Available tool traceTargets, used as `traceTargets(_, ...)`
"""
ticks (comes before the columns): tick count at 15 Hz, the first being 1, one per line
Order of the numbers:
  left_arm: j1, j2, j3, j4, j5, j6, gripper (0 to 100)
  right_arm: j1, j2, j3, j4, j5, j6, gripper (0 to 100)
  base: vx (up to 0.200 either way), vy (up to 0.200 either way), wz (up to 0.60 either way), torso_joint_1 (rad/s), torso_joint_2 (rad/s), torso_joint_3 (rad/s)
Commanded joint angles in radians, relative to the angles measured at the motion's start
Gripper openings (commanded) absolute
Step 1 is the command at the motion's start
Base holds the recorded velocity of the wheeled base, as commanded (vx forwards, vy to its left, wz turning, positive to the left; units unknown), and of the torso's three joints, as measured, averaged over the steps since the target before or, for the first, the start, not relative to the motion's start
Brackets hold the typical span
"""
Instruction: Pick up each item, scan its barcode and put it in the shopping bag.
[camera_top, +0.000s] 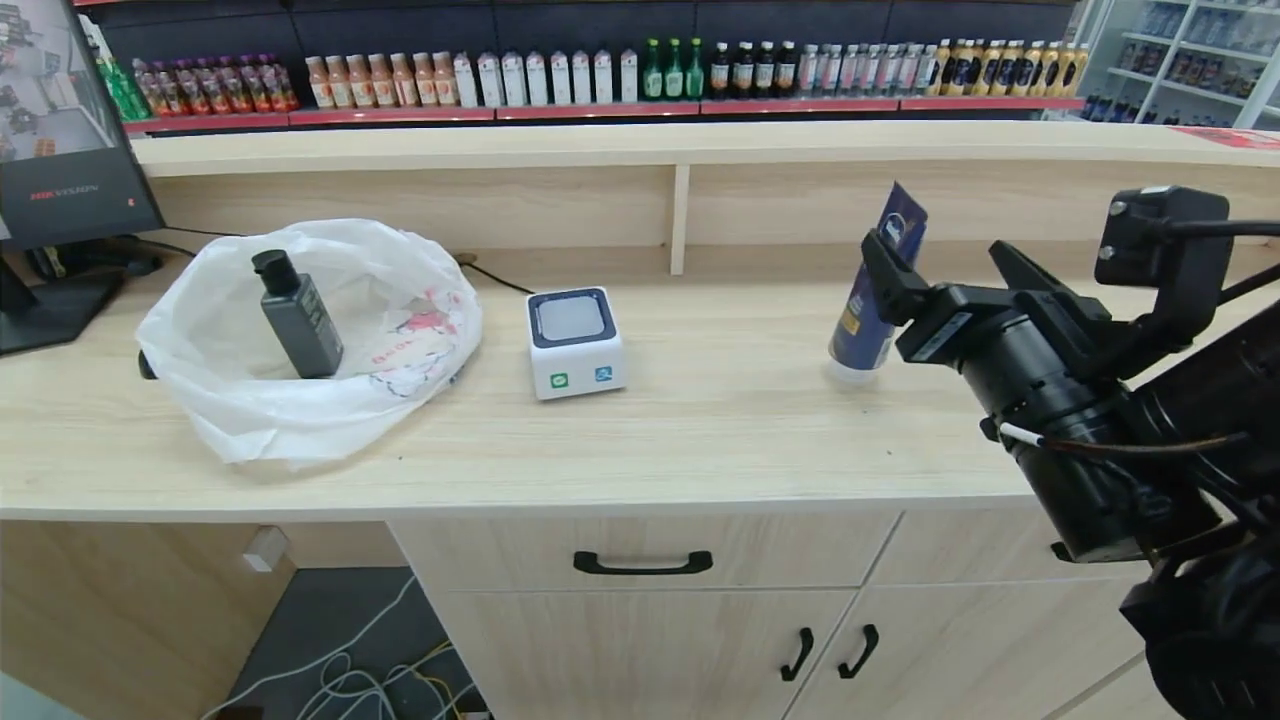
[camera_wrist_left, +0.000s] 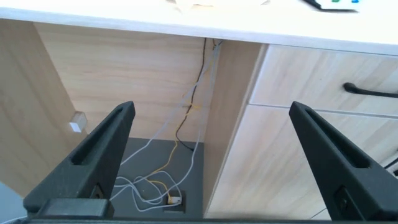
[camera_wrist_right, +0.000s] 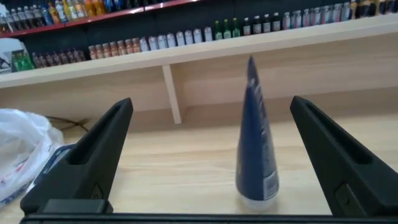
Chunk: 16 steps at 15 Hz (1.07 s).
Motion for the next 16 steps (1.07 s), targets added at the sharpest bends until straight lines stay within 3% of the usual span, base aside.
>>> traceTargets(1, 0.0, 0.0, 0.0, 0.0, 0.0, 0.0, 100, -0.009, 0.032, -0.086, -0.001, -0.021, -0.01, 100, 0.0, 0.0, 0.0, 0.0, 0.0, 0.0)
traceTargets(7, 0.0, 0.0, 0.0, 0.0, 0.0, 0.006, 100, -0.075, 0.034, -0.074, -0.001, 0.014, -0.041, 100, 0.0, 0.0, 0.0, 0.0, 0.0, 0.0)
traceTargets(16, 0.0, 0.0, 0.0, 0.0, 0.0, 0.006, 100, -0.152, 0.049, -0.278, 0.416, 0.146, -0.024, 100, 0.0, 0.0, 0.0, 0.0, 0.0, 0.0)
